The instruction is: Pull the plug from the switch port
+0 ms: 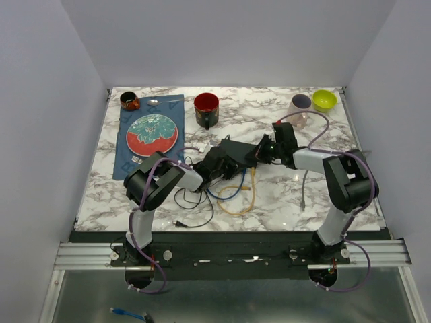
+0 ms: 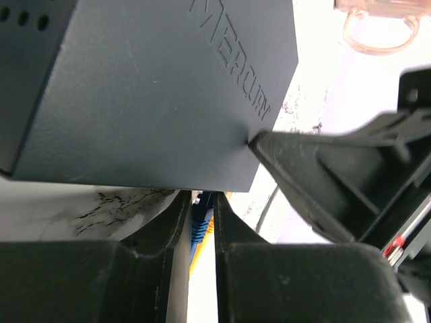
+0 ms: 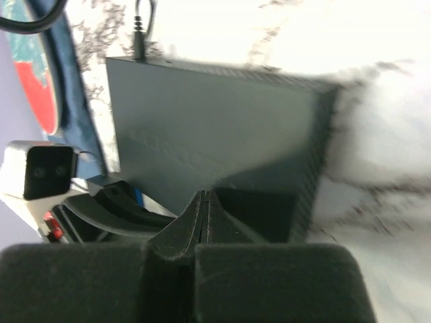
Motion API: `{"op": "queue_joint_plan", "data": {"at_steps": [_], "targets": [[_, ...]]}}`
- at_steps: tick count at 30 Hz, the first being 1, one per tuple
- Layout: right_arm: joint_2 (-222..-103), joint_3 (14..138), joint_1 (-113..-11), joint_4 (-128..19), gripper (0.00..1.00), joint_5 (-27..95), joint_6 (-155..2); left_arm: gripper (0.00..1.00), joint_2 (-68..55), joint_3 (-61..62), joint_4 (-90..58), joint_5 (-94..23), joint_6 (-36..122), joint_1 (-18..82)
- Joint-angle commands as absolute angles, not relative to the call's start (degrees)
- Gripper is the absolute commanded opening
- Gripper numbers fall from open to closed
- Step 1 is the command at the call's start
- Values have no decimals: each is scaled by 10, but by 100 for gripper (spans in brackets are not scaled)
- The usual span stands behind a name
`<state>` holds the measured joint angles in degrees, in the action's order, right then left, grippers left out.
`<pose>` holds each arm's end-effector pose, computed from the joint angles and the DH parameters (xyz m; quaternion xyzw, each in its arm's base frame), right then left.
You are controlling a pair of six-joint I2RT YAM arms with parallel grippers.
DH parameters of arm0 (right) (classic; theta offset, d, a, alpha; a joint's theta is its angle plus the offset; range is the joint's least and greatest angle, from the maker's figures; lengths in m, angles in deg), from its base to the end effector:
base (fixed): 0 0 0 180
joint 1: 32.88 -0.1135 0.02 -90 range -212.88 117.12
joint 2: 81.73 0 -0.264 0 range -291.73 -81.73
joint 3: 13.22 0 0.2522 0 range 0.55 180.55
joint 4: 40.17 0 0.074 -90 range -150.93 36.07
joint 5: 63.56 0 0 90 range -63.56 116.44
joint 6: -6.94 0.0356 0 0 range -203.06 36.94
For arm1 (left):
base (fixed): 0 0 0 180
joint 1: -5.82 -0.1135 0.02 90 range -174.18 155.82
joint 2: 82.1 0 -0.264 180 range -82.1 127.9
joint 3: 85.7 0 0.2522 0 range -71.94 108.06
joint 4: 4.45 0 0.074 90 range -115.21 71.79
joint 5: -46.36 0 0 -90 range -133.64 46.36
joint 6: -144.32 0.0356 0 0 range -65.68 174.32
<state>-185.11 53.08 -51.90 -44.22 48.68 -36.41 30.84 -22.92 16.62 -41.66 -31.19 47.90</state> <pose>0.3387 0.1310 0.1479 0.1358 0.8865 0.3676 0.2458 0.2814 -0.2557 0.1097 -0.3108 0.8040 -0.4613 0.2104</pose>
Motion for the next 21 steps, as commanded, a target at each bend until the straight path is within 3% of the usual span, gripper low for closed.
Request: {"op": "queue_joint_plan", "data": {"at_steps": [1,9,21], "targets": [[-1789,503,-523,-508,1,408,-385,0,322,-239,177,-437,-309,474],[-1702,487,-545,-593,1,344,-431,0,327,-252,192,-412,-308,469],[-1729,469,-569,-611,1,350,-449,0,332,-250,194,-397,-306,469]]}}
